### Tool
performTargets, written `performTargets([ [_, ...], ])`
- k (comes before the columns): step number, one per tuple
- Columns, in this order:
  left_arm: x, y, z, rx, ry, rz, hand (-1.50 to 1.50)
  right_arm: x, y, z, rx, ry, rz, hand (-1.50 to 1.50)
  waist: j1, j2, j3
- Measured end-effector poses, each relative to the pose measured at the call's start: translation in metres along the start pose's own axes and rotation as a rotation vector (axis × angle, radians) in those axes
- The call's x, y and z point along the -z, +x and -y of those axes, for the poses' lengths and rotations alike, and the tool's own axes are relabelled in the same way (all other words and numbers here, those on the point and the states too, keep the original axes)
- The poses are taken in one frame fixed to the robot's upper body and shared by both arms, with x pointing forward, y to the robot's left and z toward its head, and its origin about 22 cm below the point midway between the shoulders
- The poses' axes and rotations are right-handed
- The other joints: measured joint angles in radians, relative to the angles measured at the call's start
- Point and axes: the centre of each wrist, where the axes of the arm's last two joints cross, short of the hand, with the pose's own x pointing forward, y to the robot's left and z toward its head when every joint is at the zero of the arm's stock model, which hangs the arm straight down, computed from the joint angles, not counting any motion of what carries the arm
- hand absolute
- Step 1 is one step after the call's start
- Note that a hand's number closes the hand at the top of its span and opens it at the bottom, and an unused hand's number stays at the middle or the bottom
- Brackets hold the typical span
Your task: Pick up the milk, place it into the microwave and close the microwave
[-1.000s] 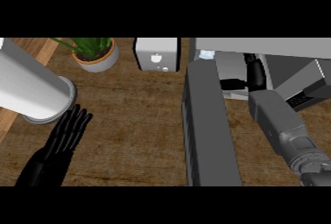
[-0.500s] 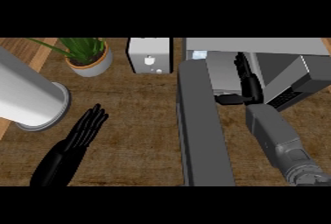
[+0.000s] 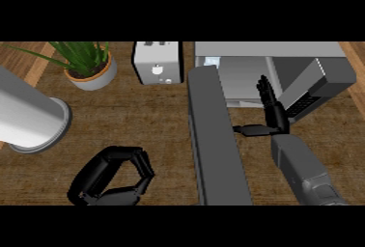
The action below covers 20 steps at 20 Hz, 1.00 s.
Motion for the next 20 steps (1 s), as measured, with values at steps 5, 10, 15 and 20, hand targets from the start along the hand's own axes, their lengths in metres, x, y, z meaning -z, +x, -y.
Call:
performTargets([
  [5,0.018,-0.014,0.005,0.034,-0.023,-0.037,1.50,-0.022,-0.007,0.012,0.013,0.015,0.004,-1.50,-0.021,-0.008,-0.002],
  [10,0.038,-0.034,0.027,0.072,-0.132,-0.100,1.50,-0.042,-0.010,0.024,0.009,0.041,0.020,-1.50,-0.036,-0.011,-0.002],
  [15,0.047,-0.051,0.045,0.074,-0.218,-0.147,1.50,-0.070,-0.004,0.041,0.004,0.047,0.044,-1.50,-0.050,-0.014,-0.004],
  [20,0.053,-0.071,0.070,0.042,-0.287,-0.157,1.50,-0.094,0.016,0.063,0.015,0.032,0.062,-1.50,-0.056,-0.013,-0.004],
])
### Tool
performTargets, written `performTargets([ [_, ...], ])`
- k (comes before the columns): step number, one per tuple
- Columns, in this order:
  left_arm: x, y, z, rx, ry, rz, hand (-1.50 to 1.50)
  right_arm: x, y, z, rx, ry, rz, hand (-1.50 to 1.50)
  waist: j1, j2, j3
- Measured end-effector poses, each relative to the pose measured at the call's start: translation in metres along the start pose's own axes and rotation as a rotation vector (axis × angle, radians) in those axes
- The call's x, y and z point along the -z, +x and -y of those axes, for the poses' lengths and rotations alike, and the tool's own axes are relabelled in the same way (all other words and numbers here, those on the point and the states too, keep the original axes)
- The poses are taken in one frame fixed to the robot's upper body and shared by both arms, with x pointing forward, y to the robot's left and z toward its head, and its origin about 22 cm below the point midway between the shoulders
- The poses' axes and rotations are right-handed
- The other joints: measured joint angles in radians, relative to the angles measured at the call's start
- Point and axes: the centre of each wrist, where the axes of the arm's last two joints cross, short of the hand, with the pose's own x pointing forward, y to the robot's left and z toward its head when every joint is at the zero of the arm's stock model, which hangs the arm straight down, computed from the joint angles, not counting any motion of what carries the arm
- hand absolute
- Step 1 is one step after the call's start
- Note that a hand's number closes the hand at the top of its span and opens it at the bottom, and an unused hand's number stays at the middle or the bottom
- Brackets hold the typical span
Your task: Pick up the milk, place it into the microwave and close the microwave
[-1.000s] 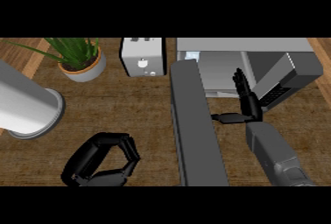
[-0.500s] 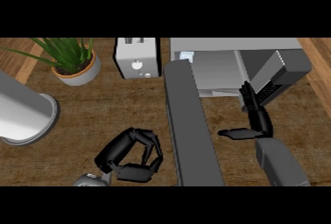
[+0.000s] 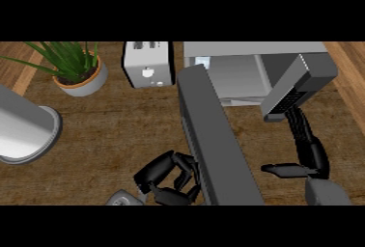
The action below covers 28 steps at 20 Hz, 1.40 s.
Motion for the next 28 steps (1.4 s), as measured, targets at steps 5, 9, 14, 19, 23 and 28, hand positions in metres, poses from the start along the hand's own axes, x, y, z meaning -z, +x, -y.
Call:
performTargets([
  [5,0.021,-0.005,0.032,0.043,-0.066,-0.006,1.50,-0.014,0.030,0.017,-0.001,-0.015,0.040,-1.50,-0.005,0.003,0.000],
  [9,0.036,-0.003,0.050,0.067,-0.039,-0.010,1.50,-0.018,0.057,0.034,0.022,-0.006,0.064,-1.50,-0.017,0.007,0.000],
  [14,0.046,-0.002,0.064,0.070,0.050,-0.025,1.50,-0.013,0.080,0.040,0.077,0.042,0.092,-1.50,-0.039,0.014,0.000],
  [19,0.056,0.008,0.067,0.044,0.152,-0.003,1.50,-0.006,0.098,0.045,0.108,0.099,0.114,-1.50,-0.065,0.021,-0.001],
  [23,0.069,0.019,0.063,0.033,0.214,0.047,1.50,0.005,0.113,0.044,0.140,0.179,0.142,-1.50,-0.091,0.026,-0.003],
  [28,0.085,0.031,0.053,0.026,0.277,0.089,1.50,0.017,0.129,0.044,0.170,0.281,0.168,-1.50,-0.129,0.035,-0.003],
])
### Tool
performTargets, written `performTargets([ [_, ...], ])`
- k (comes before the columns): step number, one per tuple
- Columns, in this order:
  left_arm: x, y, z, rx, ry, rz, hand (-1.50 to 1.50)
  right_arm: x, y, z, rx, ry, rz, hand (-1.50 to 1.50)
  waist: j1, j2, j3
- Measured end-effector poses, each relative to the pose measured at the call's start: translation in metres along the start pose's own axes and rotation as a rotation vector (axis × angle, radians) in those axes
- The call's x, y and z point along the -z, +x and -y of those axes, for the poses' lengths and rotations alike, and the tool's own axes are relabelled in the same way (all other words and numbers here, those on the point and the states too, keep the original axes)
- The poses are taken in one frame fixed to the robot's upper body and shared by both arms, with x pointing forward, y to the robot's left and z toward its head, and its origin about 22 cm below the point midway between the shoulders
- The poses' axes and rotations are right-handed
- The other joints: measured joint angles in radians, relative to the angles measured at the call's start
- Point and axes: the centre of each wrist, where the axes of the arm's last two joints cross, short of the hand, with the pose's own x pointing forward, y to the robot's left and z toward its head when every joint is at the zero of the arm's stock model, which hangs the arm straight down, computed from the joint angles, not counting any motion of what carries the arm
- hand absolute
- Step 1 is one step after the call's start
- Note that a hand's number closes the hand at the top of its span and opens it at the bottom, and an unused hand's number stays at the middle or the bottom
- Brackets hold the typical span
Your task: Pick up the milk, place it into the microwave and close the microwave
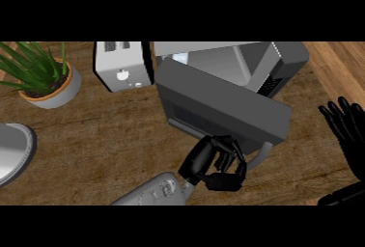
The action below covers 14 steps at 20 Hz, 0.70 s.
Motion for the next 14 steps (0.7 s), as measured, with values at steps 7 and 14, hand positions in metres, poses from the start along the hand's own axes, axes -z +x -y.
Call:
performTargets([
  [7,0.030,0.014,-0.016,-0.011,0.111,-0.013,1.50,0.017,0.016,-0.002,0.037,0.088,0.037,-1.50,-0.058,0.012,0.000],
  [14,0.056,0.028,-0.034,-0.082,0.231,-0.011,1.50,0.027,0.027,-0.001,0.076,0.126,0.057,-1.50,-0.099,0.031,-0.002],
])
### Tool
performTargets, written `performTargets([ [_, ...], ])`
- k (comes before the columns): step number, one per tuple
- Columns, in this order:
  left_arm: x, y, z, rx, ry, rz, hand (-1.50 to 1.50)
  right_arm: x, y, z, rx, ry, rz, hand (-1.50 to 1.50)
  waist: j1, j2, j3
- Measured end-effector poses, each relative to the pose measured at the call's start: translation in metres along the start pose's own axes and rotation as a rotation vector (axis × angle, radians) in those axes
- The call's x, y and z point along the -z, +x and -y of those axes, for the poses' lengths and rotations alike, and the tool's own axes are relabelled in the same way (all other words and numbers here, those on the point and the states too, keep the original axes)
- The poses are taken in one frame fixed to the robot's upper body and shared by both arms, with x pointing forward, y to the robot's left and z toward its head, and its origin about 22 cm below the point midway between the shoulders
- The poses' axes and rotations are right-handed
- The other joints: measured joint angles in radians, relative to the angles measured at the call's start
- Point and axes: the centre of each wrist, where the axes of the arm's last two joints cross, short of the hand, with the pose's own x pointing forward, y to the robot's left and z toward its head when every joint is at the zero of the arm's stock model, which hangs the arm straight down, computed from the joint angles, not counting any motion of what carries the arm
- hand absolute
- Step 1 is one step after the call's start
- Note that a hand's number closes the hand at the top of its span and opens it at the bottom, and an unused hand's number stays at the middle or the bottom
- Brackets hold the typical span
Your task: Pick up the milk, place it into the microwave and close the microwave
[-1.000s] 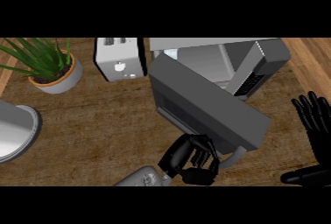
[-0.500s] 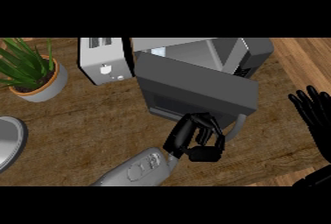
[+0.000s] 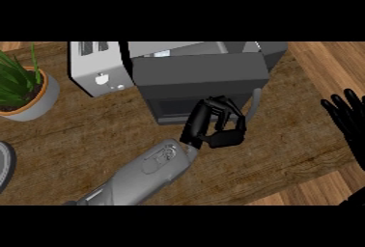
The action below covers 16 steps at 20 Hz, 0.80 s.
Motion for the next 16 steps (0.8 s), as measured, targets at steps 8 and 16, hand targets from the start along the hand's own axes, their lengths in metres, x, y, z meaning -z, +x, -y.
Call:
performTargets([
  [8,0.024,0.011,-0.015,-0.079,0.098,0.032,1.50,0.008,0.011,0.003,0.019,0.032,0.009,-1.50,-0.036,0.018,0.001],
  [16,0.027,0.008,-0.019,-0.118,0.128,0.071,1.50,0.021,0.023,0.006,0.016,0.065,0.034,-1.50,-0.054,0.021,0.002],
])
